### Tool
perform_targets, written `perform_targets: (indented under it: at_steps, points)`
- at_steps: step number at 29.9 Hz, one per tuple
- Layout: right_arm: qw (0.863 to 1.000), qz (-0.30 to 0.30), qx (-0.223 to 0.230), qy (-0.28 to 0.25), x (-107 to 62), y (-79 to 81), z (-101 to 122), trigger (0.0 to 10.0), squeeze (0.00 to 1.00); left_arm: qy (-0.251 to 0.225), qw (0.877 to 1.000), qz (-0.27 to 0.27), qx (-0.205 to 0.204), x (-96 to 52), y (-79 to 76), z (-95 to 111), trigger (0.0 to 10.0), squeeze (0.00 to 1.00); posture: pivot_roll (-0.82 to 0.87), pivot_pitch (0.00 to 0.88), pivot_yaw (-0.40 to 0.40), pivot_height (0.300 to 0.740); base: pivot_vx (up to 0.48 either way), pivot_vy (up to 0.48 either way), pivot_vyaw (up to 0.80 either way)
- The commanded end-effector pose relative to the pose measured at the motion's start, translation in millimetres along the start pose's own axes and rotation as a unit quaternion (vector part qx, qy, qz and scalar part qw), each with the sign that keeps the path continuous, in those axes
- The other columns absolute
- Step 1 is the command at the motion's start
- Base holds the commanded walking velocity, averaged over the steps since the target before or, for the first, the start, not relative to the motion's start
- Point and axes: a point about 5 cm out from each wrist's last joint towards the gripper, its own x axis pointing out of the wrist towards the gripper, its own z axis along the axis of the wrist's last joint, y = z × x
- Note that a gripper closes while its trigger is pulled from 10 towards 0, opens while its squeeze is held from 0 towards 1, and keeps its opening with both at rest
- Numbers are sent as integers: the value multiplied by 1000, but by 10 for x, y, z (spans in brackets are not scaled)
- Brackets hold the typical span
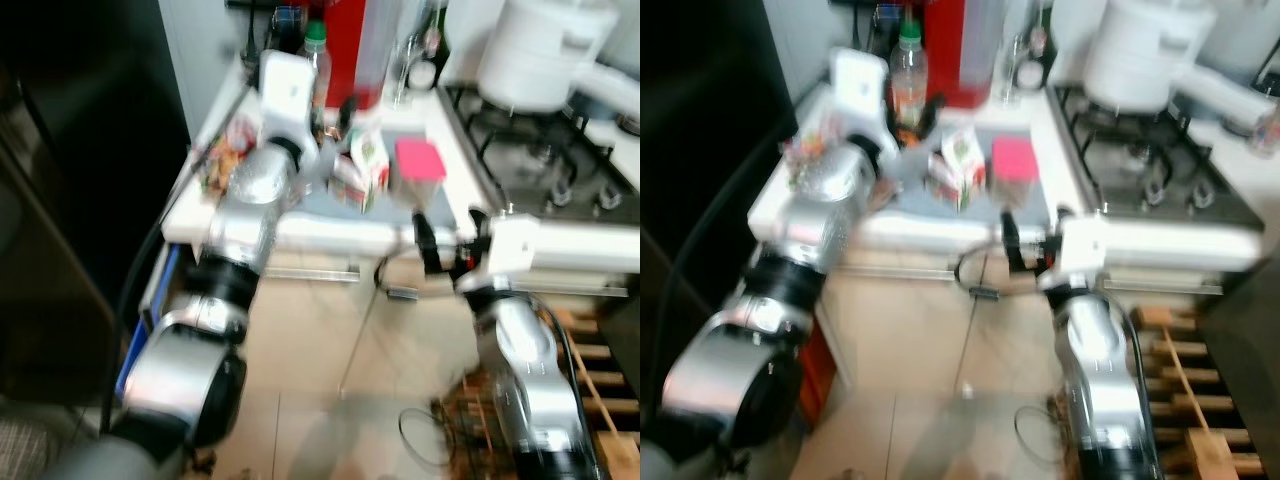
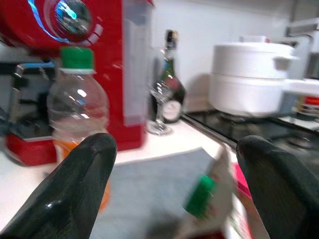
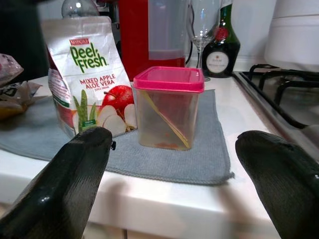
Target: Restocking fridge
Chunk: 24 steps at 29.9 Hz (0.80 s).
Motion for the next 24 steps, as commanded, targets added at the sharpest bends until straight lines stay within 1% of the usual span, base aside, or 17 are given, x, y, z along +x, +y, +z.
perform_targets:
  at_steps: [1,2,3,4,5,6,8,11,15,17,19,20,22,24]
  points:
    - [1000,3,4,-10,3,5,73,10000,55,-9,1000,-18,-14,67,-23,97,10000,0,-98,0,-34,740,0,0,0]
    - [1000,6,6,-8,13,27,72,10000,51,0,999,-19,-25,83,-21,62,10000,0,-98,0,-33,740,0,0,0]
    - [1000,6,6,-8,13,27,72,10000,51,0,999,-19,-25,83,-21,62,10000,0,-98,0,-33,740,0,0,0]
    - [1000,11,7,-9,29,55,75,10000,51,8,999,-19,-35,93,-19,16,10000,0,-98,0,-33,740,0,0,0]
    - [1000,17,7,-9,55,84,89,10000,55,24,998,-12,-54,112,-13,-56,10000,0,-103,0,-30,740,0,0,0]
    - [1000,17,7,-9,55,84,89,10000,55,24,998,-12,-54,112,-13,-56,10000,0,-103,0,-30,740,0,0,0]
    - [1000,18,8,-9,69,93,97,10000,55,23,997,-19,-68,129,-40,-56,10000,0,-105,0,-28,740,0,0,0]
    - [1000,20,10,-8,78,110,100,10000,51,20,997,-28,-69,154,-85,-47,10000,0,-102,0,-27,740,0,0,0]
    - [999,28,12,-7,80,157,100,10000,55,30,997,-36,-68,177,-130,-86,10000,0,-115,0,-28,740,0,0,0]
    - [999,34,11,-9,75,179,117,10000,55,40,997,-32,-62,183,-123,-119,10000,0,-132,0,-27,740,0,0,0]
    - [999,36,7,-9,54,164,139,10000,55,44,997,-16,-59,189,-76,-125,10000,0,-160,0,-31,740,0,0,0]
    - [999,36,7,-9,54,164,139,10000,55,44,997,-16,-59,189,-76,-125,10000,0,-160,0,-31,740,0,0,0]
    - [999,34,3,-6,14,134,153,10000,55,40,997,-8,-62,202,-49,-95,10000,0,-180,0,-35,740,0,0,0]
    - [999,33,-2,2,-48,103,158,10000,55,36,997,-8,-64,221,-54,-53,10000,0,-195,0,-38,740,0,0,0]
